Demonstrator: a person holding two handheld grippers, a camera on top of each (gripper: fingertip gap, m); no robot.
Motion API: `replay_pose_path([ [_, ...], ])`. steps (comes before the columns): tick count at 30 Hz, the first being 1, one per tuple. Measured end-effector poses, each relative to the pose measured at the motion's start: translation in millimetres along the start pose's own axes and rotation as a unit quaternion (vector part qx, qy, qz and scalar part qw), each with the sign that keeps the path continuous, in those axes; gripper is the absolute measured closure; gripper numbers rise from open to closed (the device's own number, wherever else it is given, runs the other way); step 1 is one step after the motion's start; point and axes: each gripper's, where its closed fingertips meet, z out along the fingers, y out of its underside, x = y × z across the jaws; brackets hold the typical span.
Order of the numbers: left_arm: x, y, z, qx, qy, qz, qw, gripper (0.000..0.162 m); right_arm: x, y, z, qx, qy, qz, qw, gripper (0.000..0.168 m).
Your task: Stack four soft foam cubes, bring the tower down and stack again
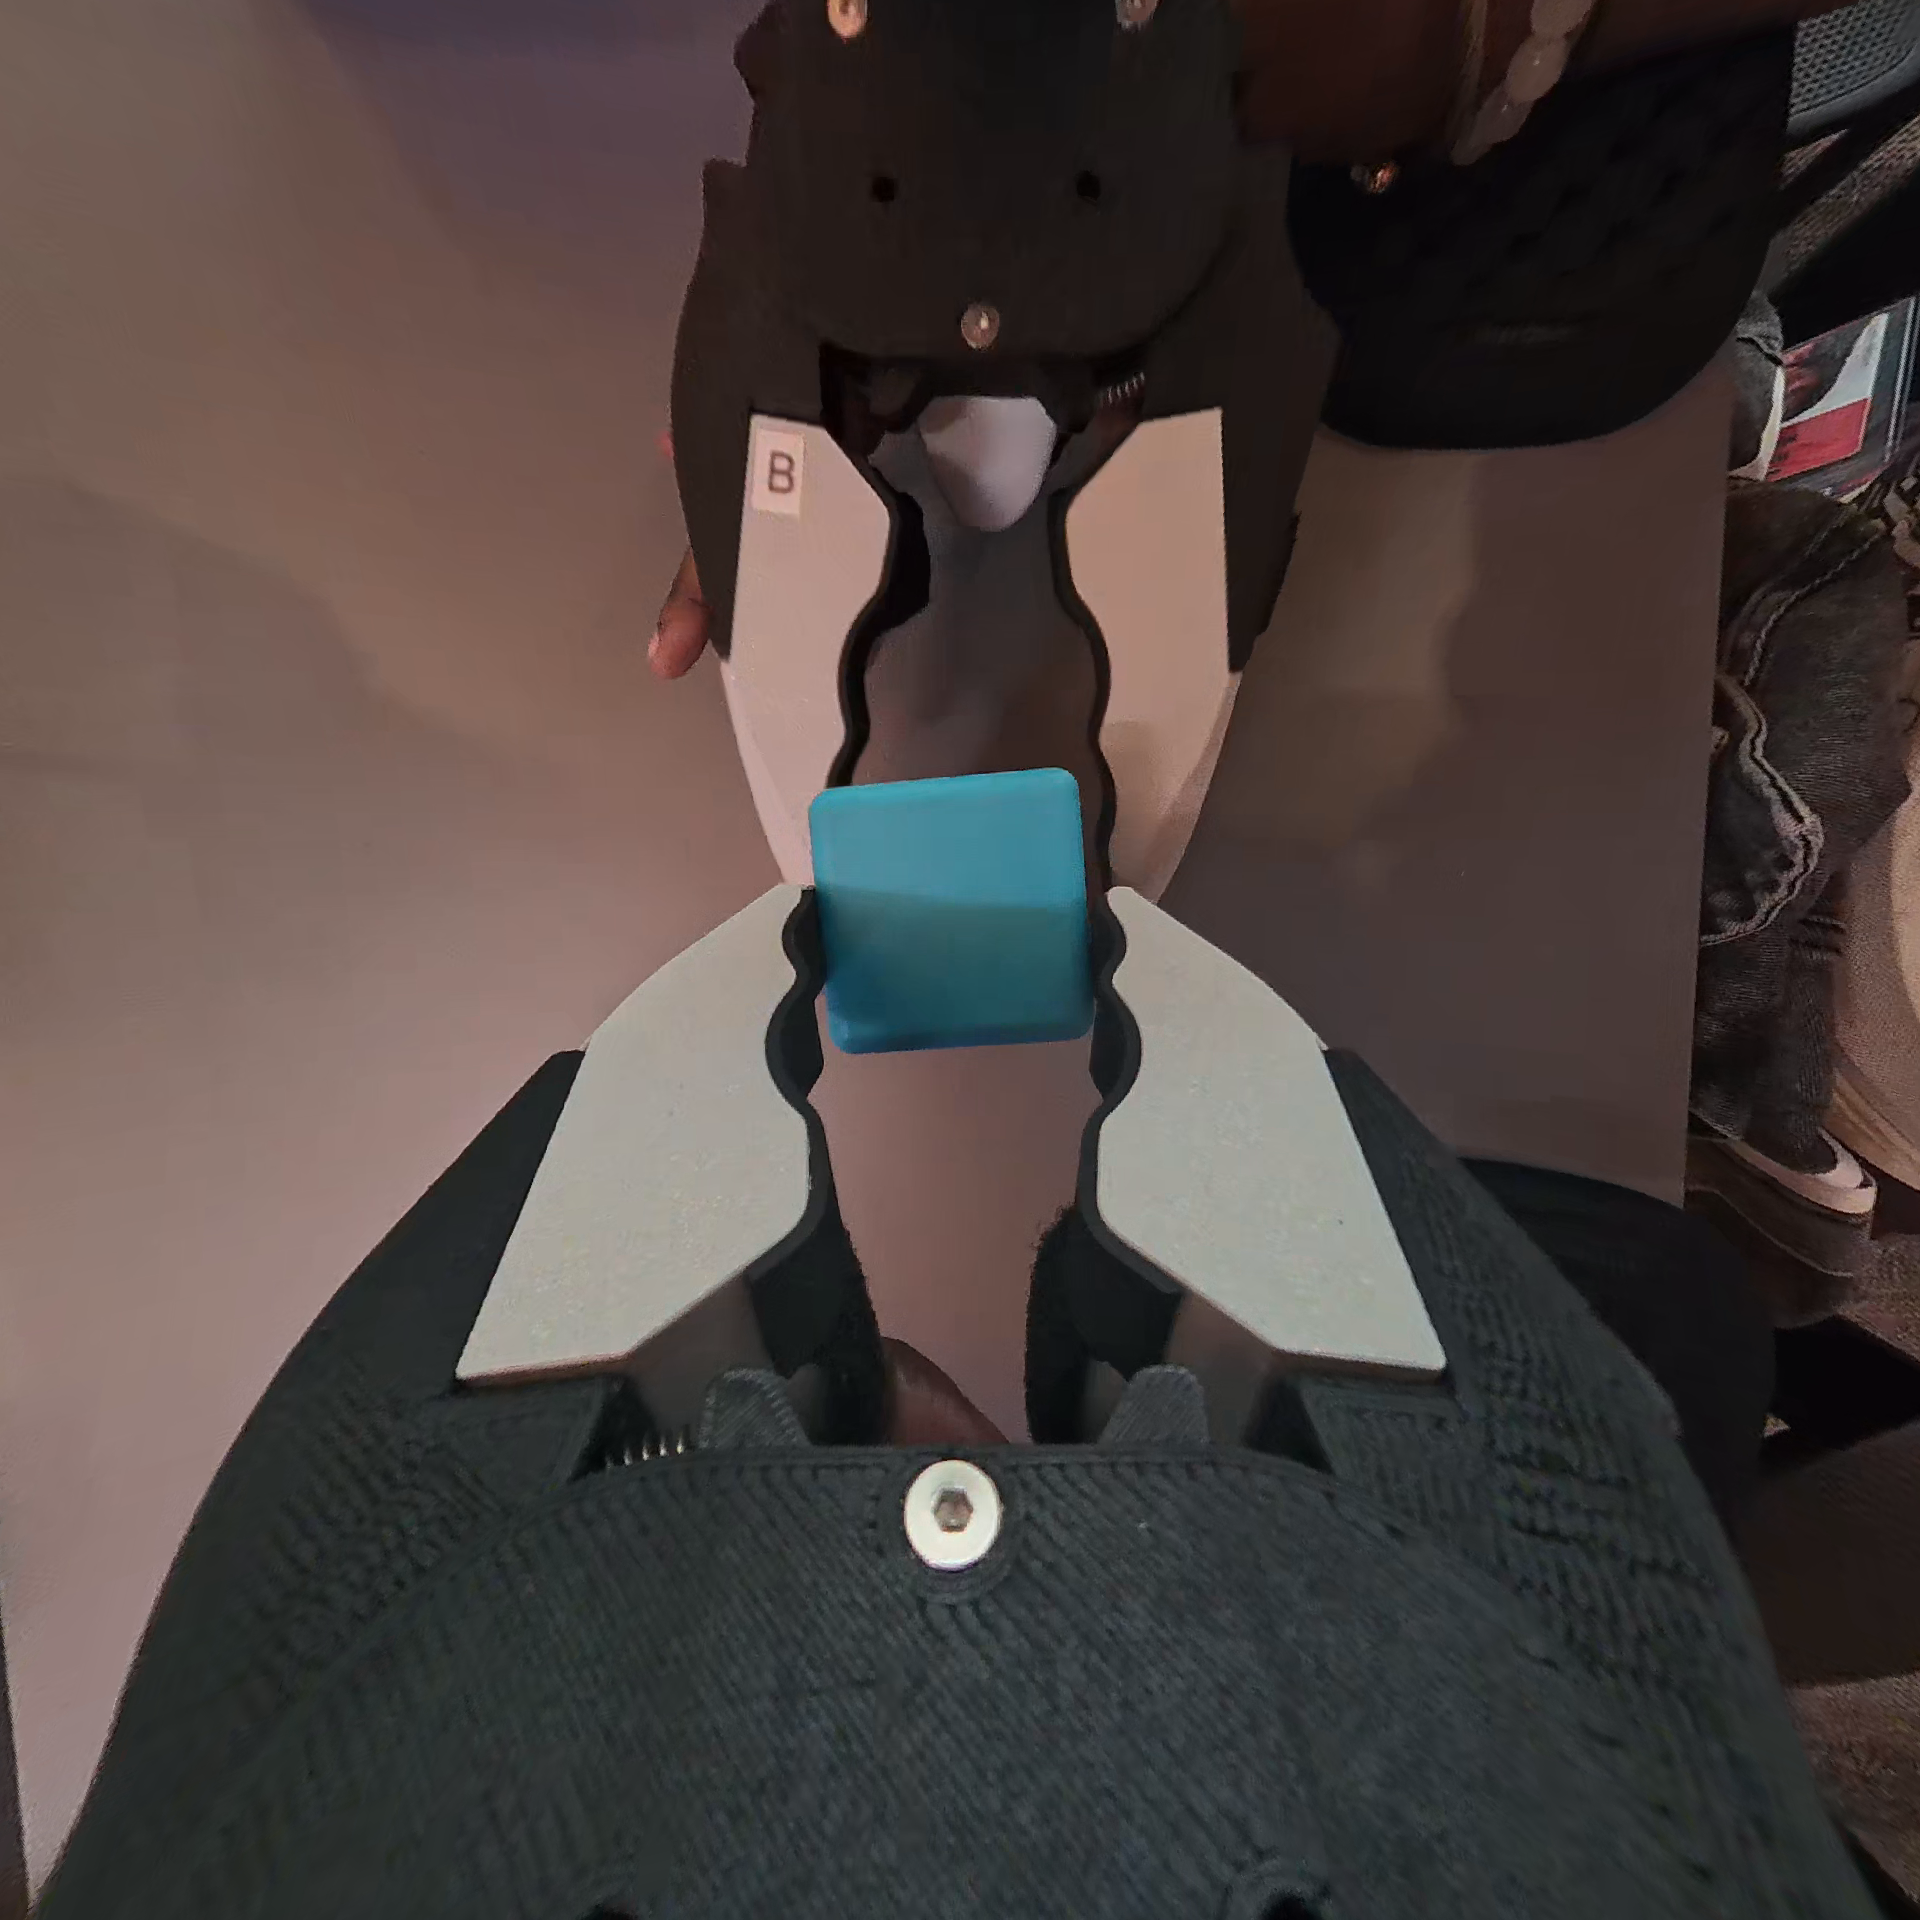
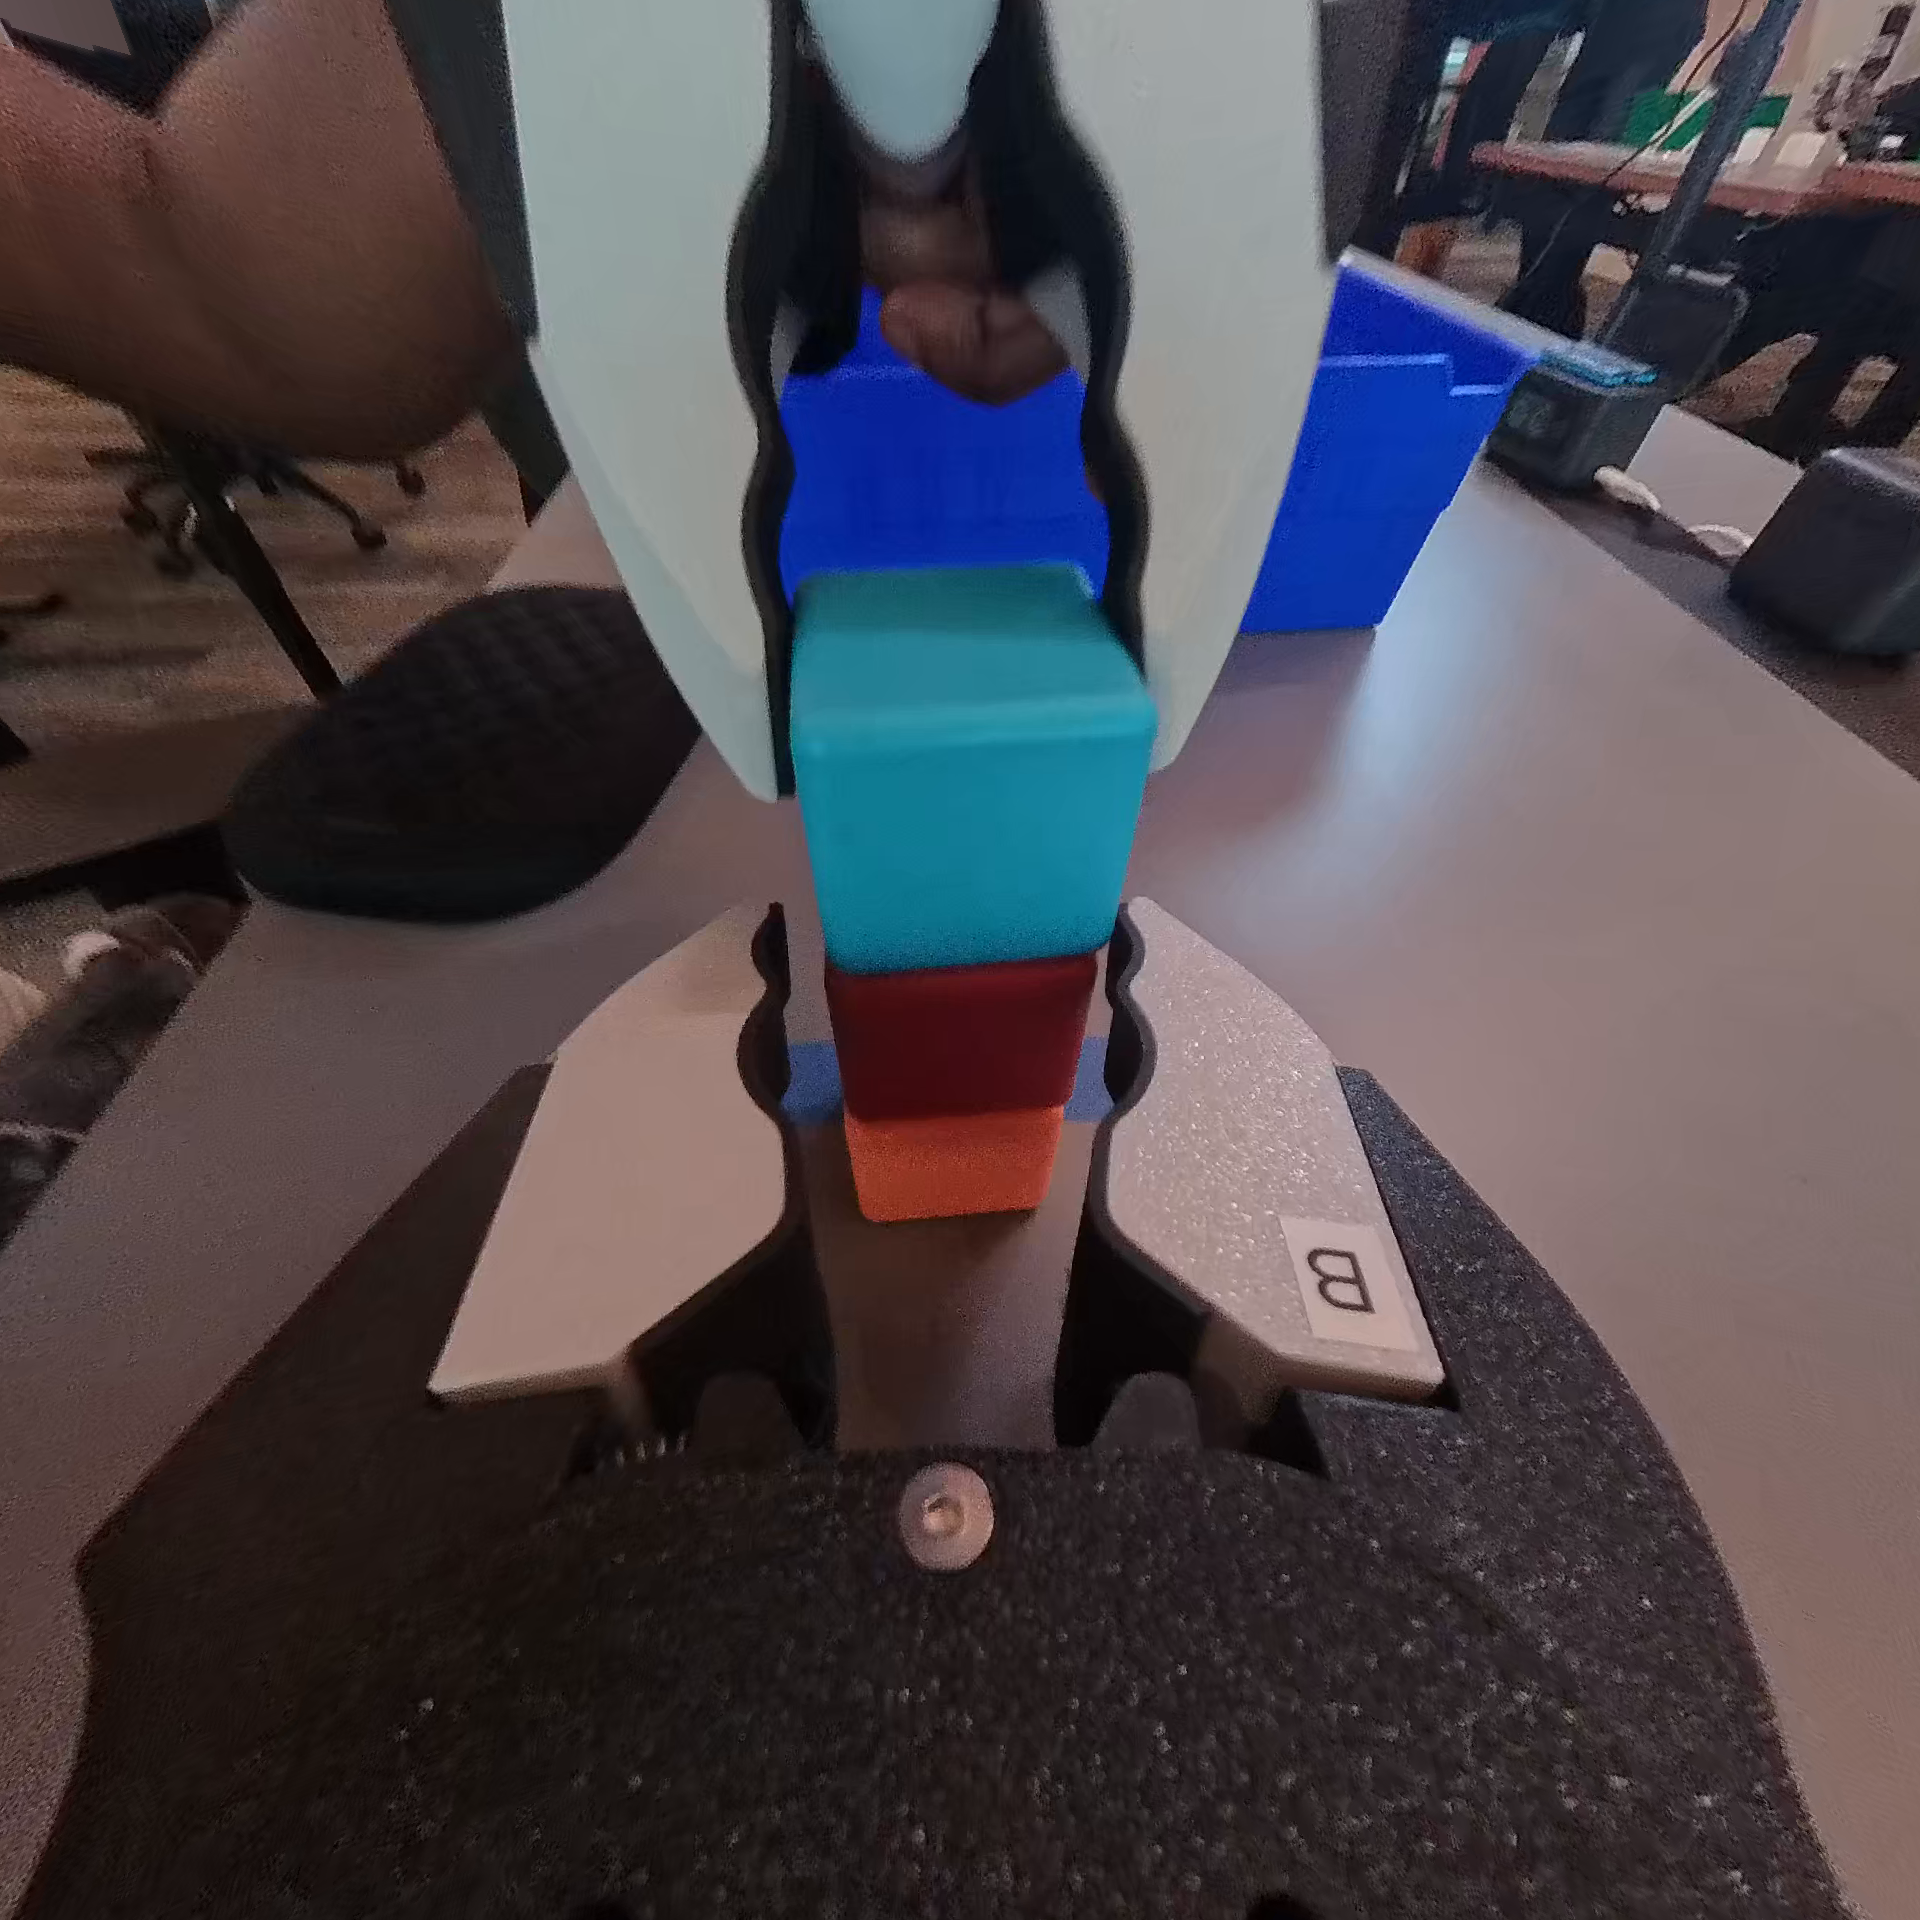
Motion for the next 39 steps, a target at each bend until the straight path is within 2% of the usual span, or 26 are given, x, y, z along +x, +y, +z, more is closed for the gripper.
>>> replay_pose_path([
  [3,-0.1,0.0,0.2,-0.003,-0.001,0.001,1.0,0.112,0.7,-9.7,-2.1,0.019,0.004,0.002,1.0,0.112],
  [5,-0.1,-0.3,0.2,-0.003,-0.002,-0.001,1.0,0.113,2.6,-10.9,-2.1,0.02,0.013,-0.001,1.0,0.118],
  [9,-5.5,2.5,-3.2,-0.008,-0.015,-0.018,1.0,0.109,2.6,-10.8,-1.7,0.018,0.015,-0.006,1.0,0.119],
  [11,-14.9,13.1,-28.4,0.011,-0.059,-0.036,0.998,0.101,2.5,-10.6,-2.1,0.018,0.014,-0.006,1.0,0.119],
  [13,-42.7,34.6,-69.2,0.038,-0.144,-0.096,0.984,0.093,2.4,-10.6,-2.0,0.02,0.013,-0.006,1.0,0.119],
  [15,-79.2,80.9,-117.8,0.041,-0.254,-0.19,0.947,0.09,2.3,-10.7,-1.9,0.021,0.012,-0.006,1.0,0.119],
  [17,-107.9,151.8,-158.8,0.01,-0.341,-0.311,0.887,0.089,2.3,-10.6,-1.7,0.02,0.012,-0.007,1.0,0.119],
  [18,-115.7,190.3,-170.4,-0.015,-0.36,-0.374,0.855,0.089,2.2,-10.7,-1.7,0.019,0.012,-0.008,1.0,0.119],
  [20,-124.0,253.2,-175.3,-0.041,-0.36,-0.473,0.803,0.087,2.1,-10.7,-1.6,0.019,0.014,-0.008,1.0,0.119],
  [22,-131.1,298.0,-169.1,-0.043,-0.359,-0.541,0.759,0.086,2.0,-10.6,-1.7,0.018,0.014,-0.009,1.0,0.119],
  [24,-130.2,325.4,-153.1,-0.06,-0.344,-0.577,0.738,0.085,2.2,-10.5,-1.9,0.017,0.015,-0.008,1.0,0.119],
  [27,-133.1,342.5,-131.6,-0.061,-0.331,-0.6,0.726,0.084,2.1,-10.5,-2.0,0.018,0.017,-0.008,1.0,0.119],
  [32,-141.8,358.3,-116.6,-0.06,-0.33,-0.623,0.707,0.089,2.2,-10.5,-2.1,0.017,0.018,-0.009,1.0,0.119],
  [34,-142.7,361.1,-106.0,-0.055,-0.309,-0.623,0.717,0.1,2.1,-10.4,-2.1,0.016,0.019,-0.01,1.0,0.119],
  [36,-142.5,361.0,-107.1,-0.051,-0.306,-0.612,0.727,0.105,2.3,-10.3,-2.1,0.016,0.02,-0.01,1.0,0.119],
  [39,-141.9,340.2,-119.4,-0.019,-0.31,-0.564,0.765,0.107,2.4,-10.3,-2.0,0.017,0.02,-0.01,1.0,0.119],
])
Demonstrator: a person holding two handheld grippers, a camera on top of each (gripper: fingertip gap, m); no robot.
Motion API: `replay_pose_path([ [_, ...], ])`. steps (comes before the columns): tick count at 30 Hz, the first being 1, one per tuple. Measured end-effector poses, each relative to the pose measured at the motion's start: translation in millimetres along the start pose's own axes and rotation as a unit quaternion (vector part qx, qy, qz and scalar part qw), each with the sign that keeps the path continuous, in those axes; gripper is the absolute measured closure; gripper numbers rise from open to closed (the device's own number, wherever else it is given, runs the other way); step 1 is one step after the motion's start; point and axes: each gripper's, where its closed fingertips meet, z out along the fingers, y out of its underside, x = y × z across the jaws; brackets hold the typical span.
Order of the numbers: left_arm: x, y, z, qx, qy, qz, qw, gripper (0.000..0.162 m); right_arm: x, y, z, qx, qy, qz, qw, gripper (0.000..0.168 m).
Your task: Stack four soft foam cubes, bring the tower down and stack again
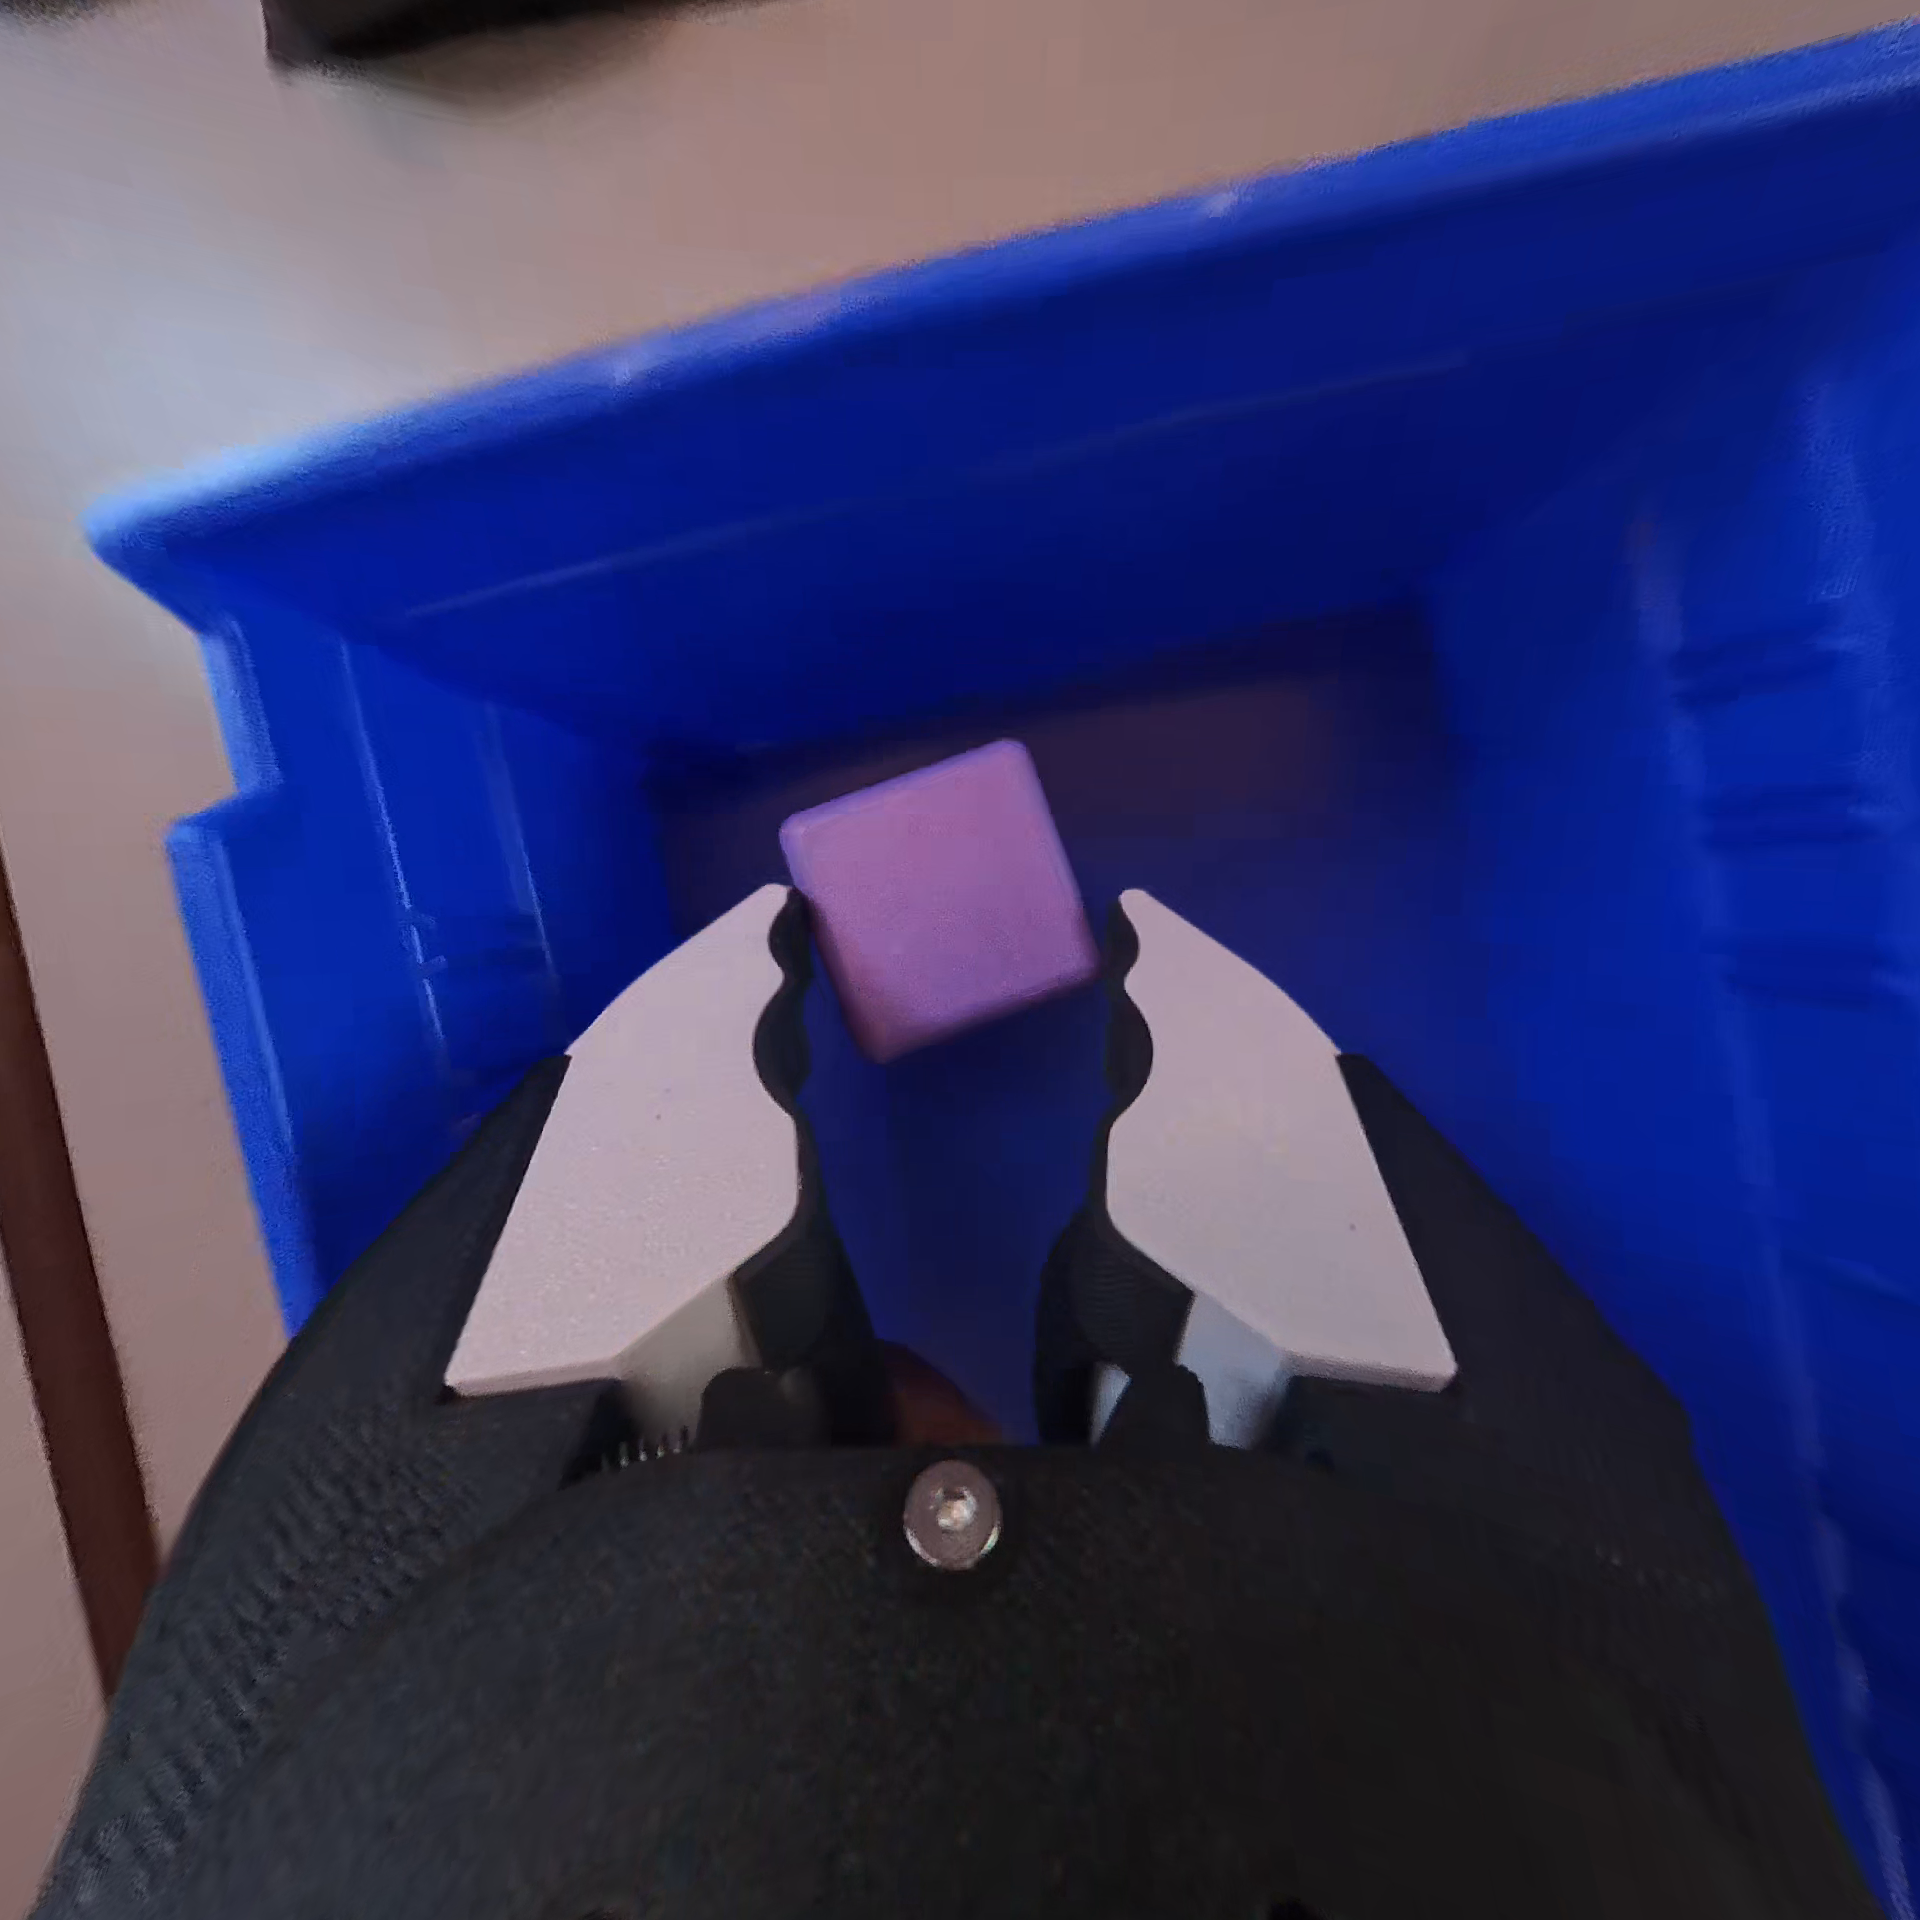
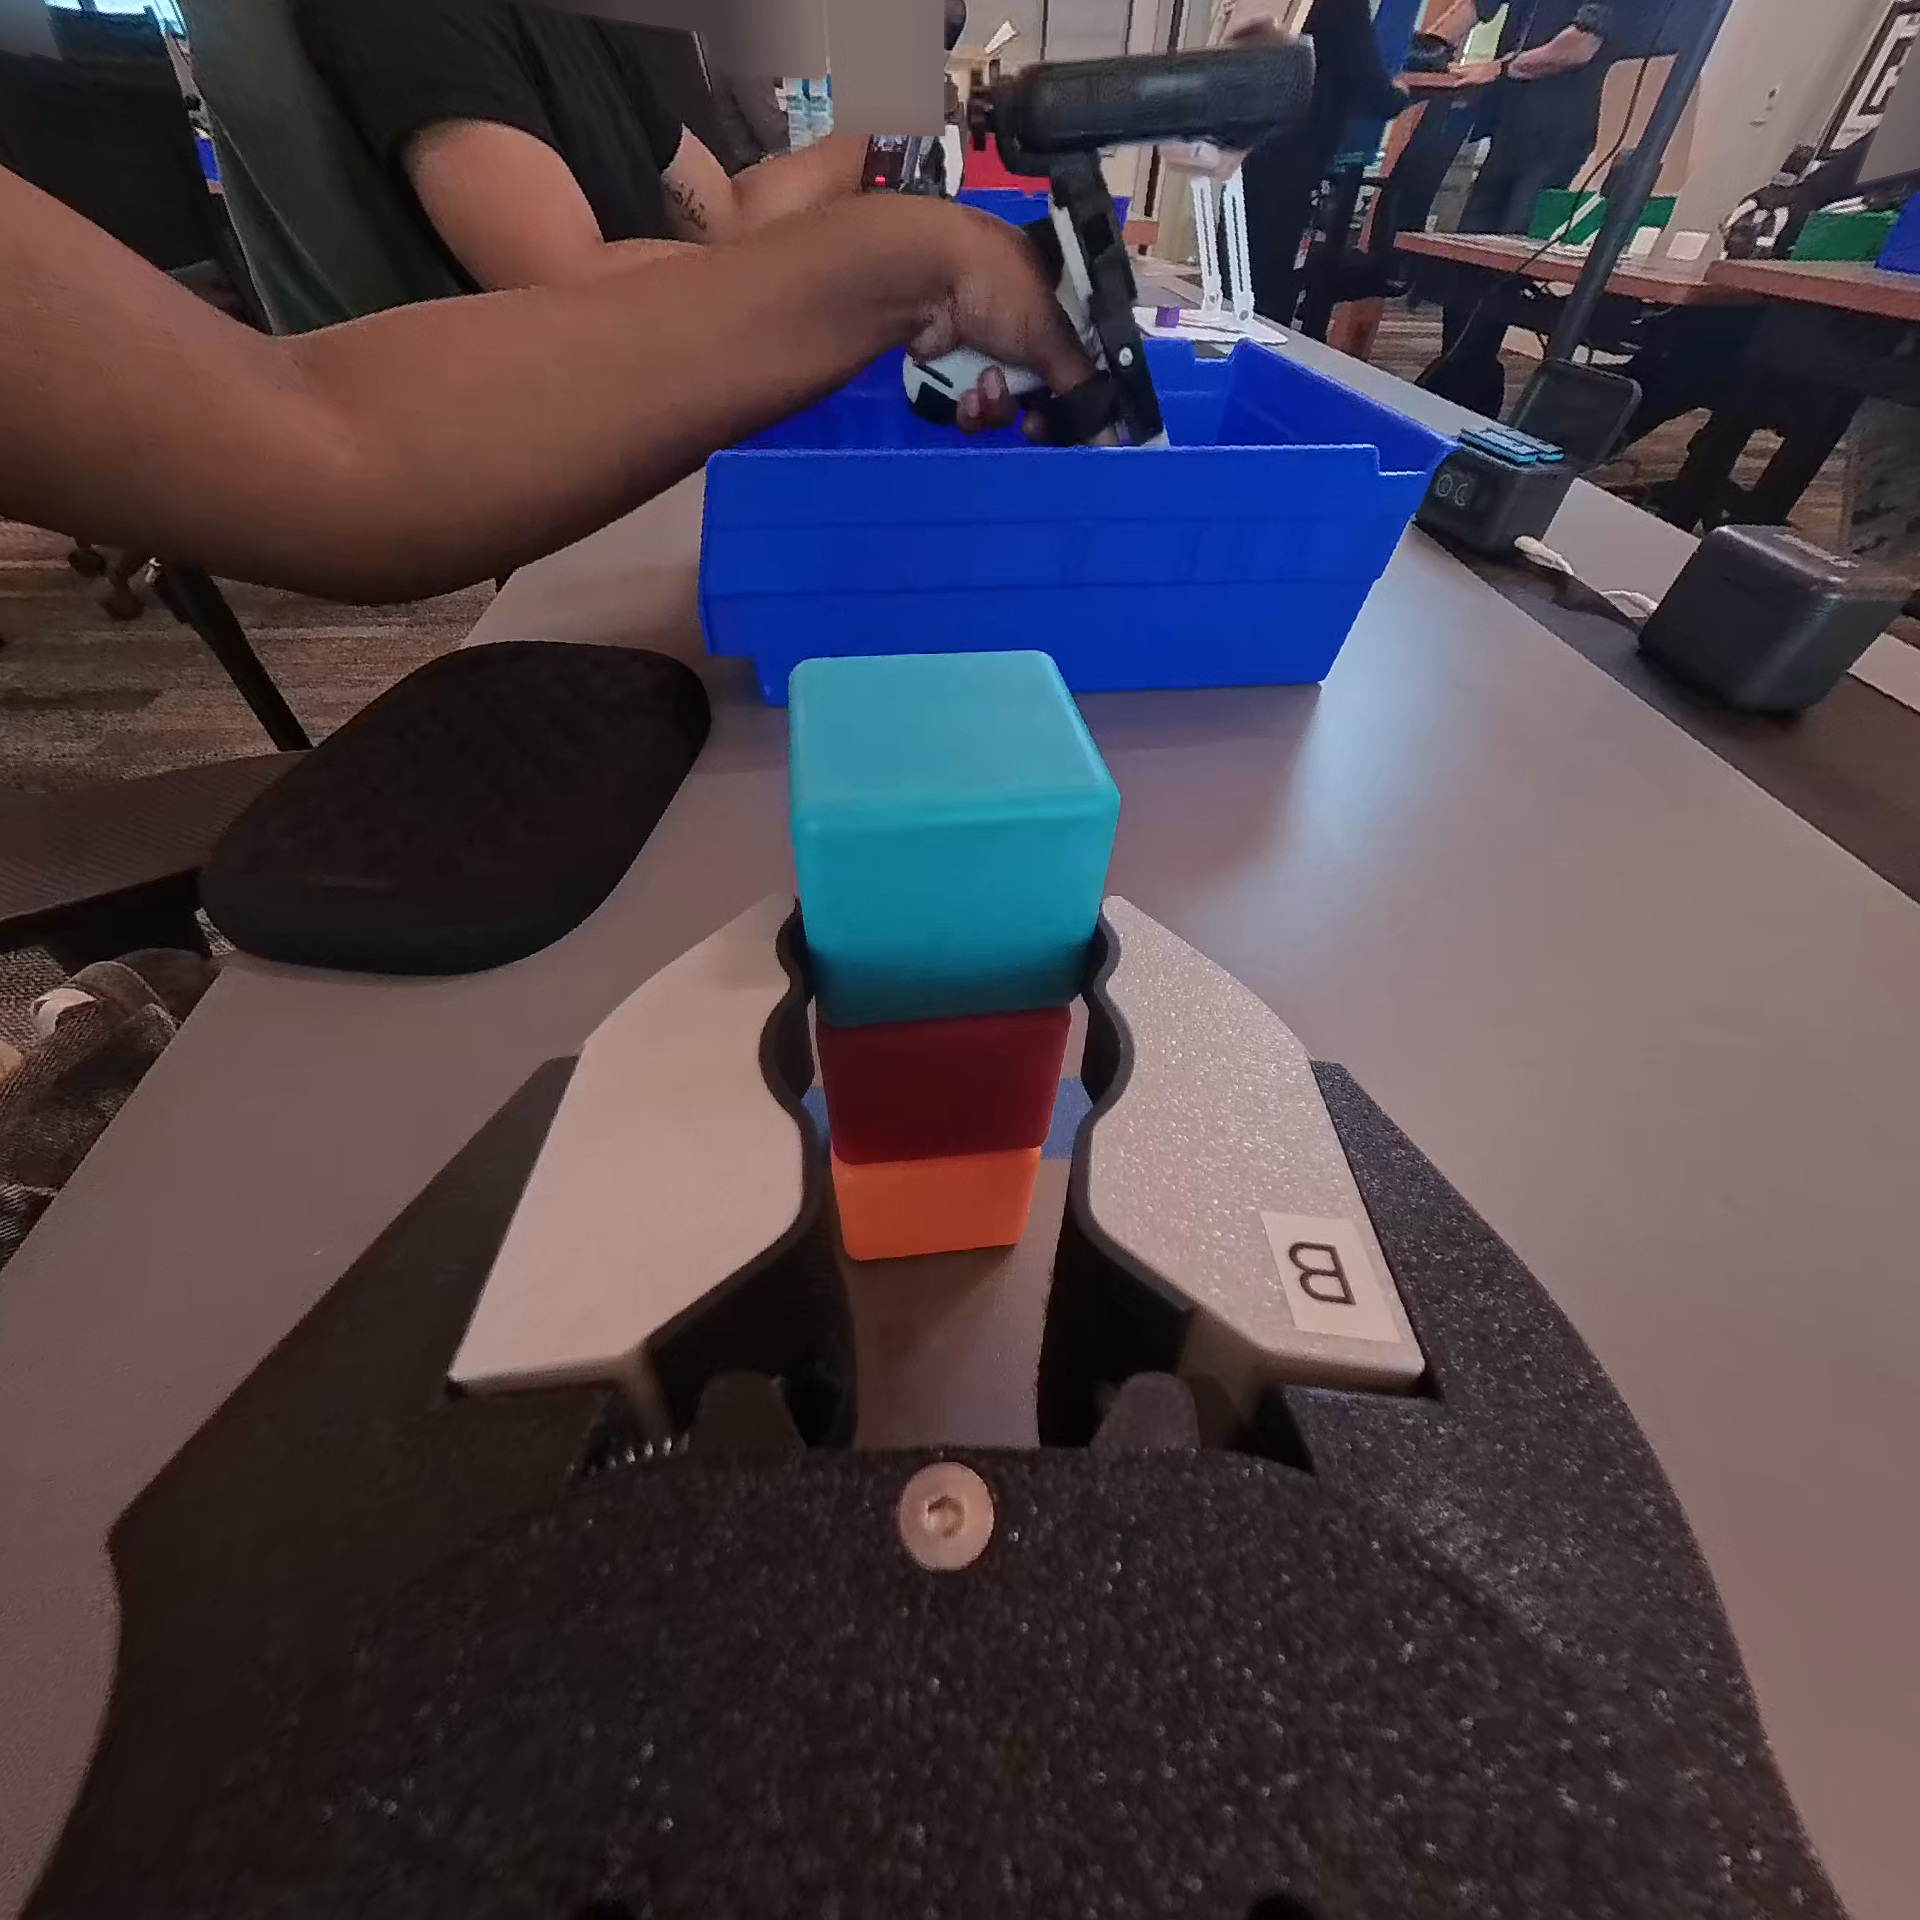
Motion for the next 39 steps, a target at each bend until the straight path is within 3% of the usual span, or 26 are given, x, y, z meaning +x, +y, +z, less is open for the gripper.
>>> replay_pose_path([
  [3,36.1,-24.2,-40.1,0.064,0.045,0.098,0.992,0.107,0.0,-0.3,0.3,0.002,-0.001,0.0,1.0,0.119],
  [6,104.2,-43.7,-90.8,0.115,0.121,0.222,0.961,0.108,0.0,-0.3,0.3,0.003,-0.002,0.001,1.0,0.119],
  [8,162.3,-47.3,-125.6,0.144,0.186,0.313,0.92,0.108,0.1,-0.4,0.3,0.003,-0.002,0.0,1.0,0.119],
  [11,250.4,-34.9,-165.4,0.171,0.267,0.451,0.835,0.108,0.0,-0.5,0.3,0.004,-0.002,0.0,1.0,0.119],
  [13,296.9,-19.1,-178.5,0.165,0.305,0.513,0.785,0.108,0.0,-0.5,0.3,0.004,-0.002,0.0,1.0,0.119],
  [15,327.9,-7.4,-180.2,0.147,0.322,0.547,0.759,0.109,0.1,-0.6,0.4,0.004,-0.001,0.0,1.0,0.119],
  [27,365.9,18.1,-140.1,0.041,0.33,0.615,0.715,0.109,0.0,-0.5,0.5,-0.001,-0.001,-0.003,1.0,0.119],
  [39,369.1,20.4,-141.3,0.042,0.386,0.612,0.689,0.109,0.3,-0.5,0.7,-0.001,0.0,-0.002,1.0,0.119],
])
